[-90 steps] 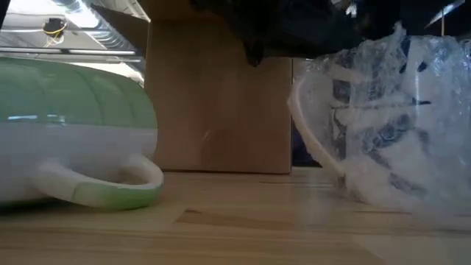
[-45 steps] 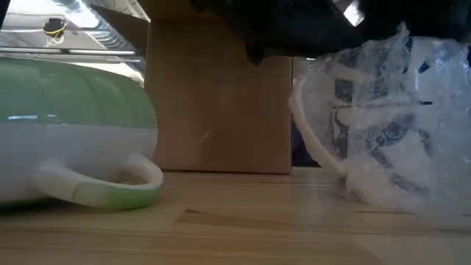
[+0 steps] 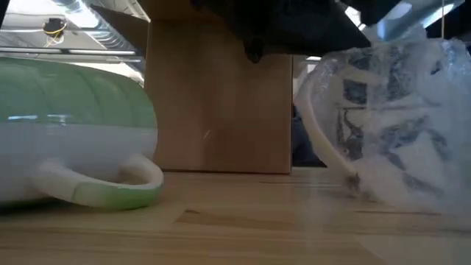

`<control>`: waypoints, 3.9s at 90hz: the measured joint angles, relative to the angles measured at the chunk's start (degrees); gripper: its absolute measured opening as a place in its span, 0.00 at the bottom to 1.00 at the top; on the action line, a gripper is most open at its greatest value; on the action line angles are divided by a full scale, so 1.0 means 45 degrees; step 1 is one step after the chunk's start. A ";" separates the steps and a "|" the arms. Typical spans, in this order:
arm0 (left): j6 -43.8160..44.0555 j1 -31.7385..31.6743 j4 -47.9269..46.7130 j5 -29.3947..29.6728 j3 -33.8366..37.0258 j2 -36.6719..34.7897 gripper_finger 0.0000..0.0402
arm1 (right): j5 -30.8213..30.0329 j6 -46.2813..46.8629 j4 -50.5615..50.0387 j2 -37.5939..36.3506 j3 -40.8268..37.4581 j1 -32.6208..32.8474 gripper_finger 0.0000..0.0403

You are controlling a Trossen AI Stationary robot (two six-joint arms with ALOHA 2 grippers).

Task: Wrap mug
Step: Wrap the blue mug with the right transparent bubble wrap, then put the wrapped blue mug into the brown cardboard box

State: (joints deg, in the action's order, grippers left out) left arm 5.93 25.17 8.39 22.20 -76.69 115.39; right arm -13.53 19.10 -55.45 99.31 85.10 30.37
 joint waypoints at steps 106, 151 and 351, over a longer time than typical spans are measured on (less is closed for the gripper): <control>-0.0086 0.0019 0.0003 -0.0012 -0.0002 -0.0005 0.00 | 0.0502 0.0379 0.4664 0.0111 -0.3522 -0.0258 0.00; -0.0090 0.0018 0.0022 0.0067 -0.0002 -0.0005 0.00 | 0.0400 0.0702 0.2806 0.0460 -0.2863 -0.0354 0.00; 0.0627 0.2146 -0.1526 0.0008 0.0019 -0.1944 0.00 | 0.1450 0.1424 0.0305 0.1480 0.0922 0.3330 0.03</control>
State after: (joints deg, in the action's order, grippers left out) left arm 8.75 34.83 1.52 22.23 -76.60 106.65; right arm -7.01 25.51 -54.08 105.97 89.25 45.36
